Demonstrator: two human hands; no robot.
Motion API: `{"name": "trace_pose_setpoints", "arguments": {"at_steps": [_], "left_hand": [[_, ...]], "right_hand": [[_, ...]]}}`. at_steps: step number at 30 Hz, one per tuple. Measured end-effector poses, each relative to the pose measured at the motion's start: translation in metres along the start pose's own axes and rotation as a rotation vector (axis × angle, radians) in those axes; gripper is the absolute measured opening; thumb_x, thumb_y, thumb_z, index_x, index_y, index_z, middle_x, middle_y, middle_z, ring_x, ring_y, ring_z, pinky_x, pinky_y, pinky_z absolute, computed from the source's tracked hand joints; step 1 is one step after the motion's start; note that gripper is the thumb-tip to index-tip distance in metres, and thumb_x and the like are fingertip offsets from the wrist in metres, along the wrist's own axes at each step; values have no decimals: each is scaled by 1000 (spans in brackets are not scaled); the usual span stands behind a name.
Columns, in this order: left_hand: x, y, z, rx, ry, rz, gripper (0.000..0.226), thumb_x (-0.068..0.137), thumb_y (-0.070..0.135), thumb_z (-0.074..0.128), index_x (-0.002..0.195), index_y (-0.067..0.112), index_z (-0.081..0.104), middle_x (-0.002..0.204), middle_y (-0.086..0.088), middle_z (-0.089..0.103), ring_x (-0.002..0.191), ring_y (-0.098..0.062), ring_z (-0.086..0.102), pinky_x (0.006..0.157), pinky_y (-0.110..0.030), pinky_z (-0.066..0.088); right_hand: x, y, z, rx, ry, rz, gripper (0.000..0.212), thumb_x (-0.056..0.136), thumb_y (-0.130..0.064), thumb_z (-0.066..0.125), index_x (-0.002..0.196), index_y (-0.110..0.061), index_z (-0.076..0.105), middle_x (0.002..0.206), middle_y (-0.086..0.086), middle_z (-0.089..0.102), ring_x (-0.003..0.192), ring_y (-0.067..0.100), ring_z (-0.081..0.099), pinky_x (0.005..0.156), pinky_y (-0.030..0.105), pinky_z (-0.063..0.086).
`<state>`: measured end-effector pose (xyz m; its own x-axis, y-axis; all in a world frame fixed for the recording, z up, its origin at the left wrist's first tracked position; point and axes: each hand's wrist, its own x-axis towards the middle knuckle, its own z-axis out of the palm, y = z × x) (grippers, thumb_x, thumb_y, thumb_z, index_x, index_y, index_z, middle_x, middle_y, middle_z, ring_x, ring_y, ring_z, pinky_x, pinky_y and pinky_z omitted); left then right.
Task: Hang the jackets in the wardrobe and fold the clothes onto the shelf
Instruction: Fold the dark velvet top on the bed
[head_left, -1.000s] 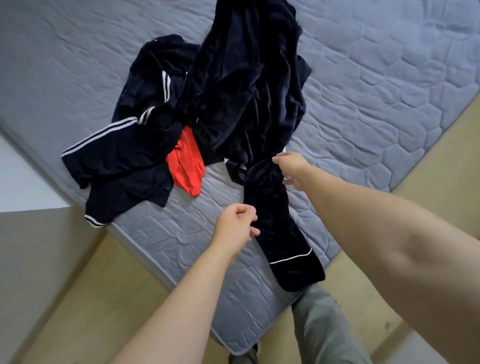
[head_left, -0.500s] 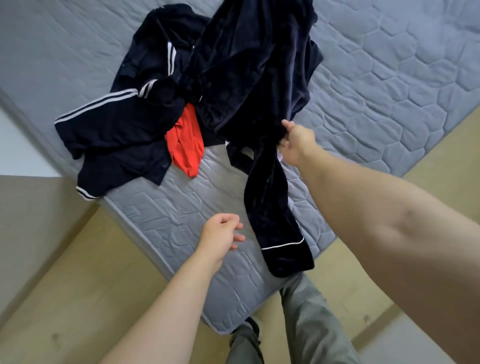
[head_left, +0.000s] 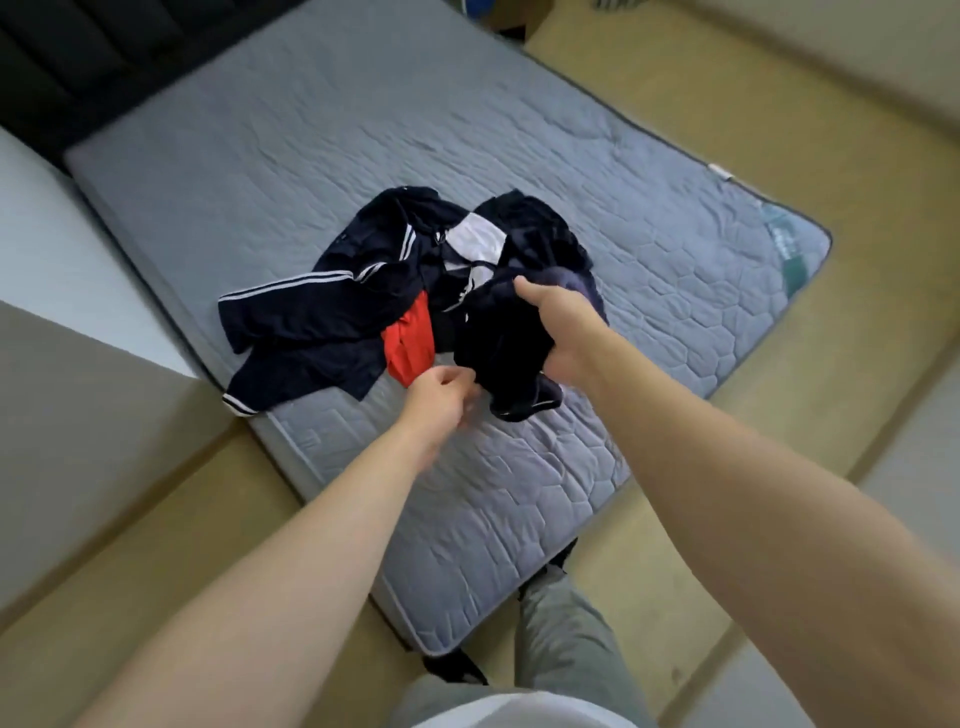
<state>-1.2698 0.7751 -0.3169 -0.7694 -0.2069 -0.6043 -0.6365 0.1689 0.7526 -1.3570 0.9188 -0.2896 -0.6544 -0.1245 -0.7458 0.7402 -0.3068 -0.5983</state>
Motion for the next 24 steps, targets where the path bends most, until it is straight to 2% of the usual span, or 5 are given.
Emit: {"name": "trace_pose_setpoints", "arguments": {"at_steps": [3,8,11,15,24], "left_hand": [[-31,2,-22,24,-22,-54,38,106,33,42,128,7,60,123,-9,62,104,-21,55,83,-32,43],[-81,-17,-58,-479,-410,-570,102,81,89,26,120,2,59,129,-22,59,119,-36,54,99,-41,41],[-95,-18,-88,-763,-481,-422,64,94,60,45,131,11,60,140,-13,56,127,-30,52,115,-41,34],[-101,-11,-138,-757,-90,-258,26,91,14,57,110,2,69,108,-19,68,97,-33,66,96,-45,52],[-140,-19,-222,-296,178,294,36,55,-6,60,88,10,64,82,-5,66,81,-22,61,70,-32,53]], "right_hand": [[-62,11,27,-48,-77,-105,27,91,-26,70,66,-20,79,86,9,77,82,29,75,81,46,60],[-148,32,79,-135,-208,-258,14,93,-27,69,104,-18,70,92,7,78,84,25,76,71,39,62],[-183,55,93,-272,-278,-308,16,94,-29,68,107,-20,71,97,5,77,90,23,75,81,38,61],[-213,87,97,-579,-240,-347,15,91,-27,71,104,-20,72,96,4,78,90,22,74,87,40,60],[-216,105,123,-2019,-118,-243,49,93,-55,52,78,-8,60,74,3,63,63,20,57,55,27,44]]}}
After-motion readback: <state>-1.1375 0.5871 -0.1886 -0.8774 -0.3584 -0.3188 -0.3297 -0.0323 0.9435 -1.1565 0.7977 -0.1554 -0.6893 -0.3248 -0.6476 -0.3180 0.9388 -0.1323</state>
